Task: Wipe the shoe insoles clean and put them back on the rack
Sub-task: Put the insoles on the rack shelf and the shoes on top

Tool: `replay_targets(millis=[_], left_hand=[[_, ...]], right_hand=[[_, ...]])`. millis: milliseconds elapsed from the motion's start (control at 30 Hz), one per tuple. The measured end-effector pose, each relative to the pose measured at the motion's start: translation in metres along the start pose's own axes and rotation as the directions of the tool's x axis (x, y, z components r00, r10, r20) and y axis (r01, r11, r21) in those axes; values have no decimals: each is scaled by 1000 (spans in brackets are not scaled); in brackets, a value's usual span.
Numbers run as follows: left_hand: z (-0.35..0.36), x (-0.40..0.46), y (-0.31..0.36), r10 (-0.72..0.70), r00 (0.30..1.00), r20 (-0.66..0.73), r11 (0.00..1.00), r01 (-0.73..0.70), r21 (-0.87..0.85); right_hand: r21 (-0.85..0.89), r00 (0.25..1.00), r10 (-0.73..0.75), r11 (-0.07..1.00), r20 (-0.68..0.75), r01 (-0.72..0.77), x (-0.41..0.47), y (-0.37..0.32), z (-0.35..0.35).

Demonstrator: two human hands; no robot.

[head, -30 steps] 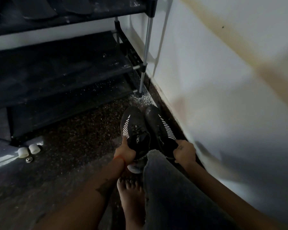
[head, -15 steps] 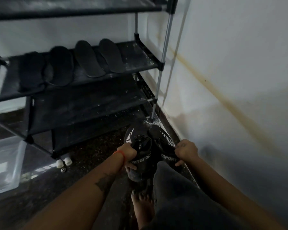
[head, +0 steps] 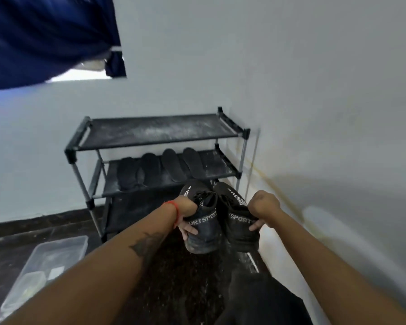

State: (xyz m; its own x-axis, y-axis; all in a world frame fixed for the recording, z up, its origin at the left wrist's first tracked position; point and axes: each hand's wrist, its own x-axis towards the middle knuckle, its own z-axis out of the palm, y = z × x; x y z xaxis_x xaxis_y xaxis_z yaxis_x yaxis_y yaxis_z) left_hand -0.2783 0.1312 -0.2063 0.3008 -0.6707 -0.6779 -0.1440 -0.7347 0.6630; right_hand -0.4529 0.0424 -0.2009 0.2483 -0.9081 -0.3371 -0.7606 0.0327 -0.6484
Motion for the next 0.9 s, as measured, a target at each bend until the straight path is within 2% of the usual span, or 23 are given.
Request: replay_targets(millis=[267, 333, 467, 633, 767, 900], left_hand=[[-73, -98, 55, 107, 994, -13, 991, -108, -85], [-95, -120, 65, 140, 990, -26, 981, -142, -134], [-137, -147, 88, 188, 972, -139, 960, -212, -183], [-183, -130, 114, 176, 936, -306, 951, -241, -192], [-215, -89, 125, 173, 884, -435, 959, -252, -130], [-242, -43, 135, 191, 837, -513, 959, -271, -84]], right_hand=[[44, 974, -212, 975, -85, 216, -44, -79, -84], [115, 969, -231, 964, -90, 240, -49, -100, -104], [282, 969, -228, 928, -91, 245, -56, -144, -125], [383, 955, -253, 876, -157, 295, -16, -201, -104], [334, 925, -287, 871, -250, 360, 29, -237, -70], [275, 916, -279, 892, -287, 358, 74, -262, -41]])
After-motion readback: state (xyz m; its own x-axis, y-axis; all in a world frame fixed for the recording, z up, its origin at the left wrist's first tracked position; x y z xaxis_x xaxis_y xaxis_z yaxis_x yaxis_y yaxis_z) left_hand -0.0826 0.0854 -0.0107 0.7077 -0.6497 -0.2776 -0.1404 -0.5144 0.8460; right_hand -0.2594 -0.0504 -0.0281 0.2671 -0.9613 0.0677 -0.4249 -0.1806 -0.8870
